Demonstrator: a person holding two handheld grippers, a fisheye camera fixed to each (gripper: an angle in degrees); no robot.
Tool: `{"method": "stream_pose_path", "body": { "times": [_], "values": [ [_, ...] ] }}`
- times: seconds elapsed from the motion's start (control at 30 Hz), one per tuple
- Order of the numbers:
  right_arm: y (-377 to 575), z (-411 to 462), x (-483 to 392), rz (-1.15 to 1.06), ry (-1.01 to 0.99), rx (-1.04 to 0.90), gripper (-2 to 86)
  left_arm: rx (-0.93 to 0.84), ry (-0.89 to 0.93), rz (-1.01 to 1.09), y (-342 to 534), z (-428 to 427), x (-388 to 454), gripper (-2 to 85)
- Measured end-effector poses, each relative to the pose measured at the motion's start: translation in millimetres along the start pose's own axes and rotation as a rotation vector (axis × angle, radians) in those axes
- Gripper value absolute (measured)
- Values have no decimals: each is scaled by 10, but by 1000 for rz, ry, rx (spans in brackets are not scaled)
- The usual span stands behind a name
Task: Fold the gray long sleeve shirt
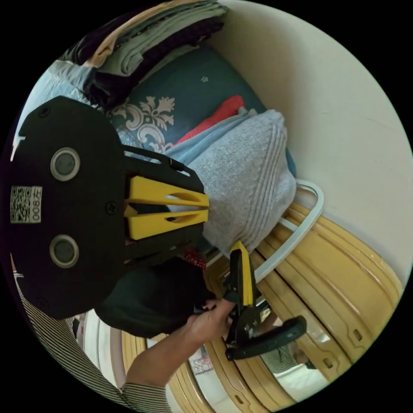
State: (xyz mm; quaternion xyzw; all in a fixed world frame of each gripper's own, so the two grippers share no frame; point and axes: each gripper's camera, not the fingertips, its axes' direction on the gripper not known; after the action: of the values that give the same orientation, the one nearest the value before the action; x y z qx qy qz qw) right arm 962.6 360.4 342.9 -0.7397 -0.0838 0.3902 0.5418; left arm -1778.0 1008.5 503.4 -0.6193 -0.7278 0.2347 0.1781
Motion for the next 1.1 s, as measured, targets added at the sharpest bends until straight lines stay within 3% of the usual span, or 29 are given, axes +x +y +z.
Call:
{"method": "stream_pose_path", "body": {
  "times": [0.23,0.5,0.6,0.8,1.1],
  "values": [
    [-21,312,-132,-41,122,-93,1,-85,-117,158,-112,247,383,15],
    [294,89,177,25,-32,-95,0,-143,30,67,-123,62,258,13],
    [528,-242,311,67,-75,-33,0,-71,34,49,-24,-242,247,8],
    [1425,-976,525,145,-144,110,2,6,103,66,426,-727,341,4],
    [3157,-1654,845,396,-110,107,38,-90,395,64,1097,-914,667,16]
  ]
}}
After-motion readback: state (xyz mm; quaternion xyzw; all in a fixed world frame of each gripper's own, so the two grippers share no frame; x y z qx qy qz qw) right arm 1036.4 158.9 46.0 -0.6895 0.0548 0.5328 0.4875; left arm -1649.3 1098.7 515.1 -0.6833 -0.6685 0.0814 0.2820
